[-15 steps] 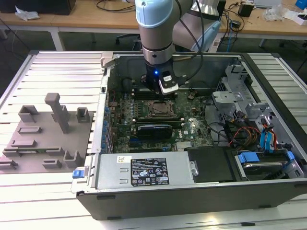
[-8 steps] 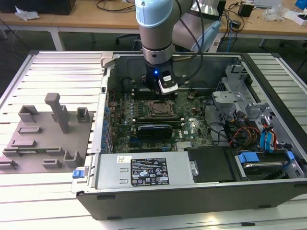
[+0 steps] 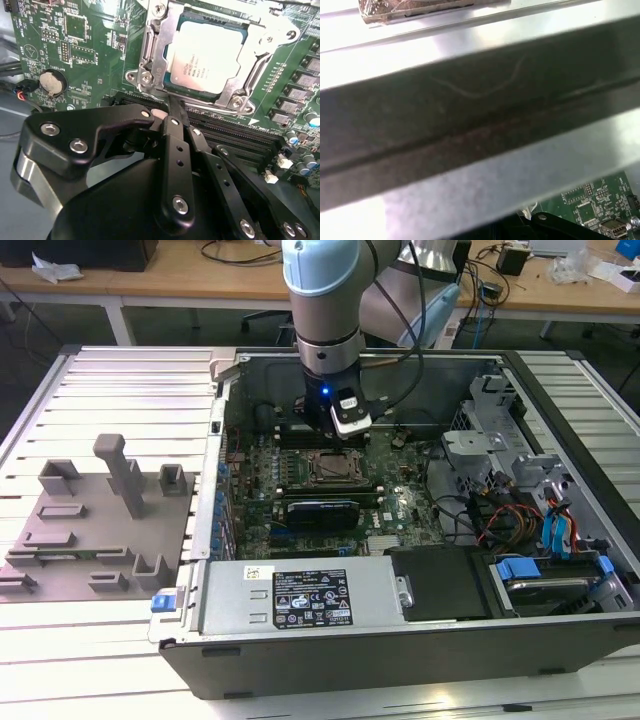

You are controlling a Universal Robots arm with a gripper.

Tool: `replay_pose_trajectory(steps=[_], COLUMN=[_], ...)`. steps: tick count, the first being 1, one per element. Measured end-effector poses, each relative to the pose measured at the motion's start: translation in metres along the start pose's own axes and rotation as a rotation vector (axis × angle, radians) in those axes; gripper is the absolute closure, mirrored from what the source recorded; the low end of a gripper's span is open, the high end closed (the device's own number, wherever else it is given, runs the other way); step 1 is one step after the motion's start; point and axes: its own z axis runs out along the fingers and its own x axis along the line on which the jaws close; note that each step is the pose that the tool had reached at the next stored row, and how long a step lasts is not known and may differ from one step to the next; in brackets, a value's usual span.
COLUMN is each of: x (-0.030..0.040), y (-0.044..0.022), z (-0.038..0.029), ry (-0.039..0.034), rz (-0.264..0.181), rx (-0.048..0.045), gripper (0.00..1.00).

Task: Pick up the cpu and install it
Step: 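Install the first cpu locking lever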

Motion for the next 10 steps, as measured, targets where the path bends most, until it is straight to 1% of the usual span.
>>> replay_pose_trajectory(steps=[4,10], x=[-0.0012,-0.0028], y=[0.0003,0.0008], z=[0.0018,0.0022], ry=[-0.0005,-0.0004], rz=[0.000,0.001], rx=[0.0002,-0.0006], gripper=[0.89,0.89])
